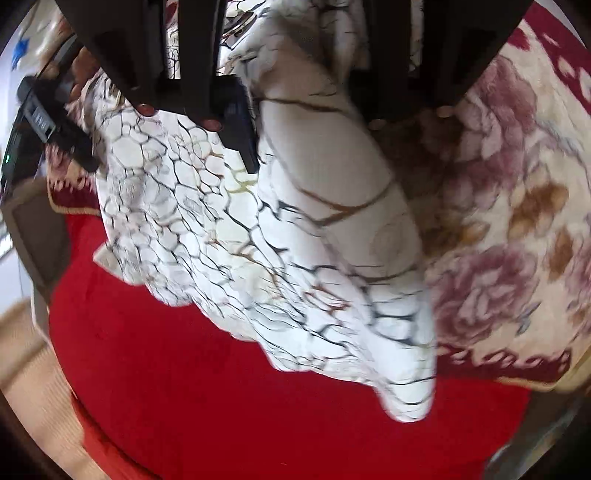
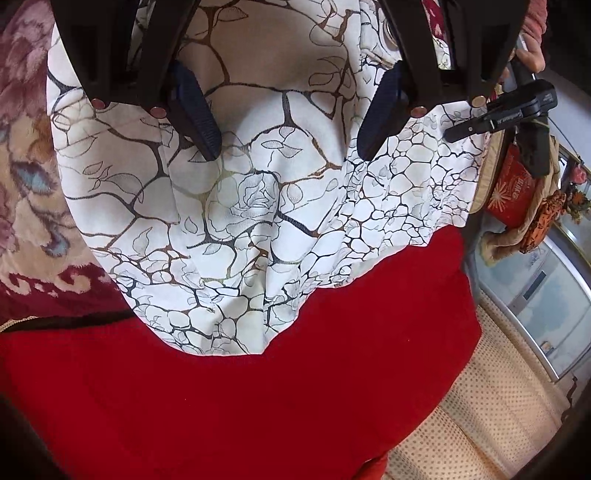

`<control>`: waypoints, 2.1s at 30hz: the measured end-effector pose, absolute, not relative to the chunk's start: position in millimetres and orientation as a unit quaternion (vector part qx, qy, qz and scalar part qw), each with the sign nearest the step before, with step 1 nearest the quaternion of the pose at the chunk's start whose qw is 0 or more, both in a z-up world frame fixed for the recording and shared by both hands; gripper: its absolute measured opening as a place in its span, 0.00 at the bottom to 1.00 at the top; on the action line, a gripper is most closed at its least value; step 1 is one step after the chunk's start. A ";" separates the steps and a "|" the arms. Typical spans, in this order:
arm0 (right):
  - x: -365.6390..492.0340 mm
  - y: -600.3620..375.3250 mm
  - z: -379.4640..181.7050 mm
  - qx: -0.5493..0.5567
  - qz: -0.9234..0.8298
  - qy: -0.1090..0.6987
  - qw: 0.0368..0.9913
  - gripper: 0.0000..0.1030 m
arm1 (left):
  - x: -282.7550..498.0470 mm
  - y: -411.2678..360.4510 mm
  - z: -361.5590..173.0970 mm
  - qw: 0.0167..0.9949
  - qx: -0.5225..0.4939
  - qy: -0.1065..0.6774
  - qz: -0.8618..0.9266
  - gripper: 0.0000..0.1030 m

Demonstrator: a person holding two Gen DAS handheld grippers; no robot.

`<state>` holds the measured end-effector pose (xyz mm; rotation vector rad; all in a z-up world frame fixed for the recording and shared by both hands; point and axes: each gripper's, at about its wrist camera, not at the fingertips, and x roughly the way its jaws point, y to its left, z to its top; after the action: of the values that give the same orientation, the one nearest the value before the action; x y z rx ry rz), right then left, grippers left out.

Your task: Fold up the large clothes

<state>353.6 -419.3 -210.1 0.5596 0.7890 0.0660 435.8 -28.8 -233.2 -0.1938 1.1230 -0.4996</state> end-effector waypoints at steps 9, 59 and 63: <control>347.1 -433.8 -208.3 0.287 0.034 0.370 0.883 0.66 | 441.5 -31.9 -244.2 0.803 -0.138 0.537 -0.218 0.31; 337.2 -494.6 -187.7 0.403 0.082 0.350 0.842 0.14 | 380.5 -127.6 -246.7 0.832 0.010 0.461 -0.309 0.74; 332.0 -474.0 -162.9 0.426 0.212 0.277 0.835 0.14 | 387.5 -104.9 -253.4 0.826 -0.051 0.461 -0.321 0.74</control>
<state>332.0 -474.0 -162.9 0.9025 0.5875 0.4486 387.5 -104.9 -253.4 -0.1089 0.9791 -0.6823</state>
